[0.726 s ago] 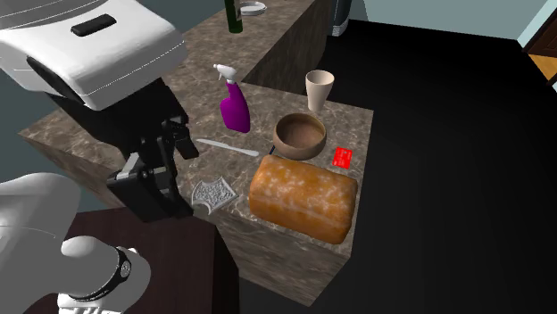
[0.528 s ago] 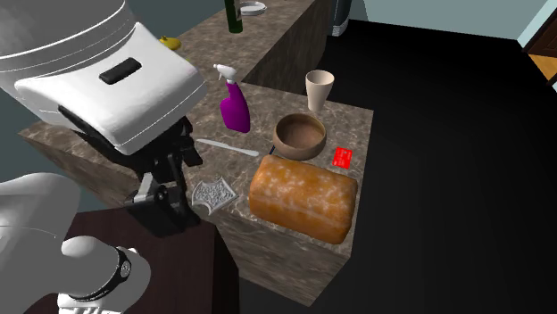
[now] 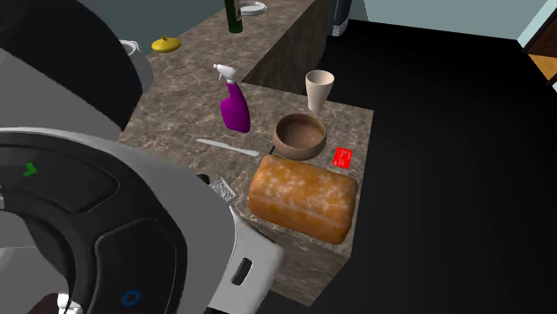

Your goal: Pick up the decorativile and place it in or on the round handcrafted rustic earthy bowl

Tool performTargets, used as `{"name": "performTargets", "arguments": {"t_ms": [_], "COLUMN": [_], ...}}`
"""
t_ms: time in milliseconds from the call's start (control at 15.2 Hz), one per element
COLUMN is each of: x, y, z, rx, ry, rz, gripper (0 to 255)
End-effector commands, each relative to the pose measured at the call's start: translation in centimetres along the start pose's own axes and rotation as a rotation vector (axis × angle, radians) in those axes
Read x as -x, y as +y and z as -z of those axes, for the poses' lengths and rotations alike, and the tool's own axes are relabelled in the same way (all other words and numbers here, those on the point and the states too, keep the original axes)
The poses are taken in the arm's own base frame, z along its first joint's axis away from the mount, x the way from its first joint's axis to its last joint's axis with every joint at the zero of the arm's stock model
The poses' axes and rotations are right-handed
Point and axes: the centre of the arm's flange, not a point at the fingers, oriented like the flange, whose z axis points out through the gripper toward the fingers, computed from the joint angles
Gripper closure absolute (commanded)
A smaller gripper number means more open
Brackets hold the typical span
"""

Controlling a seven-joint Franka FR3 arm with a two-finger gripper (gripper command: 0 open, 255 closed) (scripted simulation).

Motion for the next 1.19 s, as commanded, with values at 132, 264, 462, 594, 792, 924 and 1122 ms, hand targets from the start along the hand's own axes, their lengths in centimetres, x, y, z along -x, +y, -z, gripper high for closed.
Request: {"name": "performTargets", "arguments": {"t_ms": [132, 264, 462, 594, 792, 924, 1122], "x": [-1.5, -2.1, -2.8, -3.1, -3.4, -3.4, -3.2], "y": [5.2, 7.0, 9.2, 10.1, 10.7, 10.7, 9.8], "z": [-5.6, -8.7, -13.8, -17.3, -22.8, -26.5, -32.0], "rx": [-0.22, -0.329, -0.493, -0.602, -0.765, -0.874, -1.038], "ry": [-0.072, -0.11, -0.166, -0.204, -0.26, -0.298, -0.355], "rz": [0.049, 0.072, 0.108, 0.131, 0.166, 0.19, 0.225], "gripper": [0, 0, 0, 0, 0, 0, 0]}}
